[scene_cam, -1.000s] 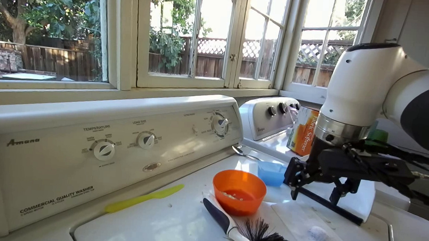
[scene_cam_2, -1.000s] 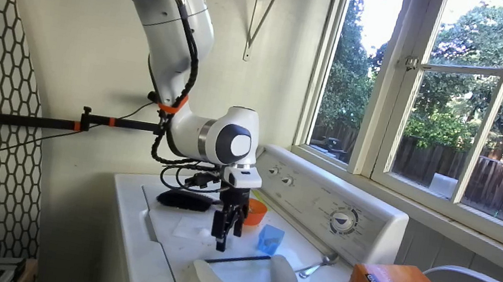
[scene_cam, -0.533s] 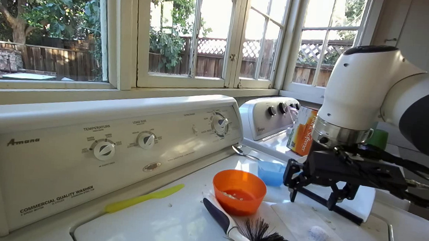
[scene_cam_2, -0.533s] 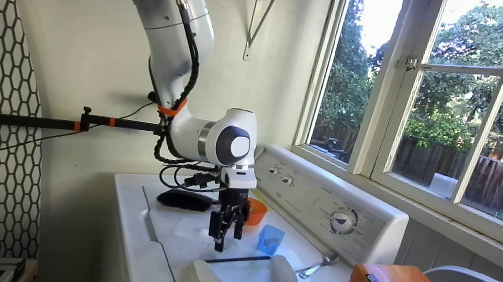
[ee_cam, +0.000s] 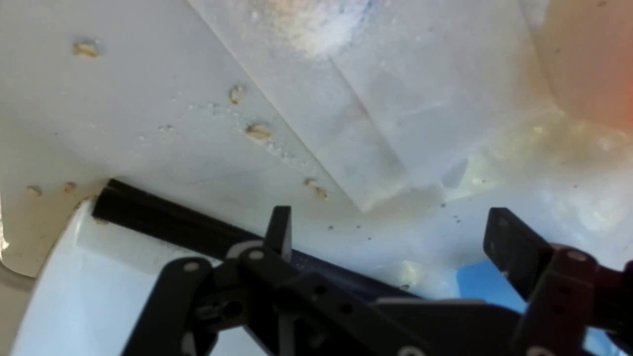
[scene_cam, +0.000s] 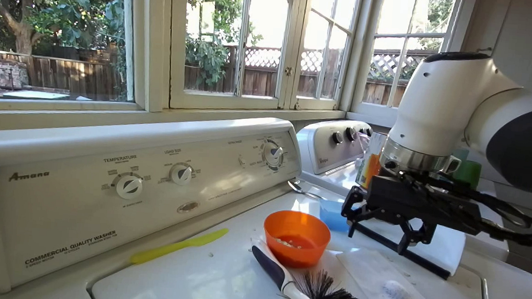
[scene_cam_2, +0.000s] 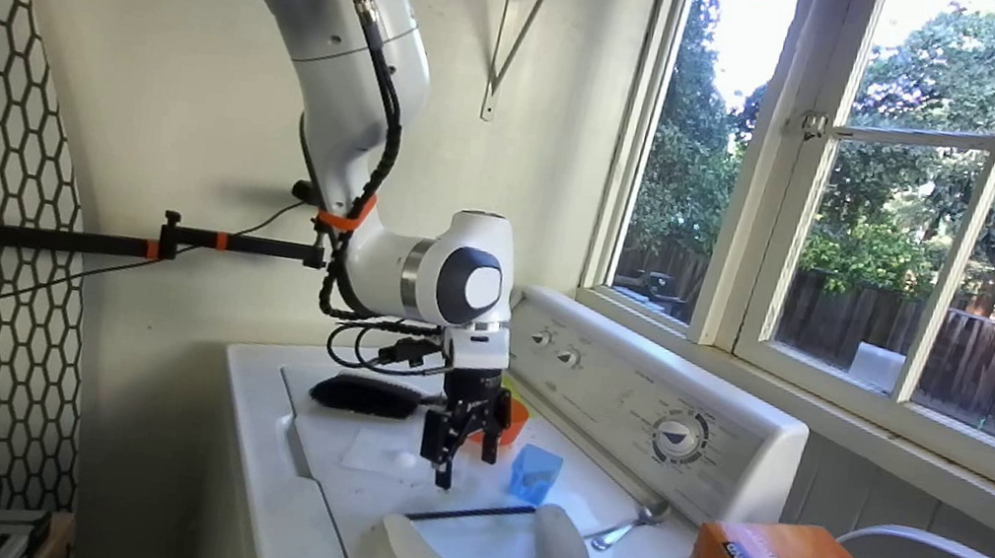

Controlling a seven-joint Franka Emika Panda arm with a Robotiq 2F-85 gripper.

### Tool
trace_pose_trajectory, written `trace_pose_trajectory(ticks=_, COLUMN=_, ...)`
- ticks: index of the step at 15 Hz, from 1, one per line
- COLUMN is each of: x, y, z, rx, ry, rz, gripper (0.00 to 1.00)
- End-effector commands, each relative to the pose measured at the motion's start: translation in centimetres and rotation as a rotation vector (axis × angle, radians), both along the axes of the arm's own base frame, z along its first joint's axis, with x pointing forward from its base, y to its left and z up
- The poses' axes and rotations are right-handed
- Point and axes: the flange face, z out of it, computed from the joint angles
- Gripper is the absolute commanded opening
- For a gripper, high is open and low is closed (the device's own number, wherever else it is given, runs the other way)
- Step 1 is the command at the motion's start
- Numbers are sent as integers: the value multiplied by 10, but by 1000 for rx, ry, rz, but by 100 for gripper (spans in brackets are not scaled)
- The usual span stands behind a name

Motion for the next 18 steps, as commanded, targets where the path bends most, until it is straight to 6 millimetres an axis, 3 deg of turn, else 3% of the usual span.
trace_pose_trajectory(ticks=1, x=4, y=8, z=-6, rx=50, ry=-19, rz=-45, gripper=100)
trace_pose_trajectory(ticks=9, x=4, y=17, z=-2, rx=136, ry=-11, rz=-41, gripper=100)
trace_pose_trajectory(ticks=18, x=2, y=28, z=-10, rx=134, ry=29, rz=111, gripper=100)
